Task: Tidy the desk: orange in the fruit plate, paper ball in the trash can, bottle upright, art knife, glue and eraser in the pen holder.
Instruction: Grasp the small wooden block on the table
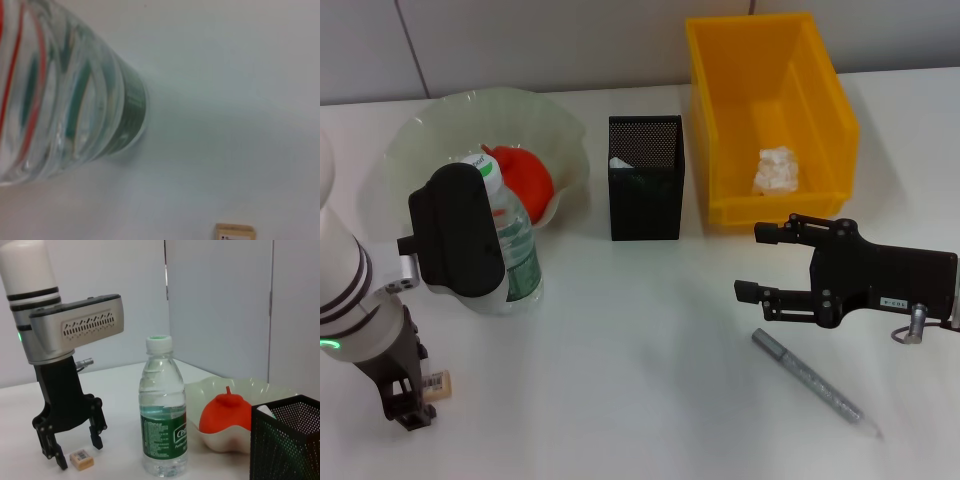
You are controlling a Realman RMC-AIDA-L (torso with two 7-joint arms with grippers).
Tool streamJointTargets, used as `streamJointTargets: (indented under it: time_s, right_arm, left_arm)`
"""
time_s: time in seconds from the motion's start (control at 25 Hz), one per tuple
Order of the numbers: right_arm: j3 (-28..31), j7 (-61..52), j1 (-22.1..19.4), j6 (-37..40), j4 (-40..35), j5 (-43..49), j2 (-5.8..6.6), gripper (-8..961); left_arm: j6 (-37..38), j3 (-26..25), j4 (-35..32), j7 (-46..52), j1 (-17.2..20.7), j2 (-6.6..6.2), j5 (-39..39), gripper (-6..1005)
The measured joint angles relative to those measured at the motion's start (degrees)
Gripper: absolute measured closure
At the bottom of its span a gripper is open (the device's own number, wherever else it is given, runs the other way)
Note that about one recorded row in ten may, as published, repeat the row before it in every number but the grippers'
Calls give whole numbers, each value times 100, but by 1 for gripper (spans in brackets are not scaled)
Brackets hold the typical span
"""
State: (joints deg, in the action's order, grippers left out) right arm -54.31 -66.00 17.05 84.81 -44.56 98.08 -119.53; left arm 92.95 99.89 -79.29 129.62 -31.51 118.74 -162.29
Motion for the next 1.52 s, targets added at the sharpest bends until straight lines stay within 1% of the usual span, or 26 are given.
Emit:
streamJointTargets:
  time_s: [0.56, 0.64, 1.0, 1.08, 1.52]
  right_arm:
    - [0, 0, -18, 0, 0, 0, 0, 191]
    - [0, 0, -18, 0, 0, 0, 0, 191]
    - [0, 0, -18, 0, -5, 0, 0, 191]
    - [0, 0, -10, 0, -5, 0, 0, 191]
    - [32, 0, 10, 0, -9, 0, 6, 191]
  left_arm:
    - [15, 4, 3, 6, -57, 7, -31, 340]
    - [19, 4, 17, 6, -69, 8, -31, 487]
    - [26, 4, 140, 17, -144, 8, -29, 488]
    - [24, 4, 287, 65, -231, 8, -30, 489]
    - [68, 4, 300, 84, -299, 8, -31, 490]
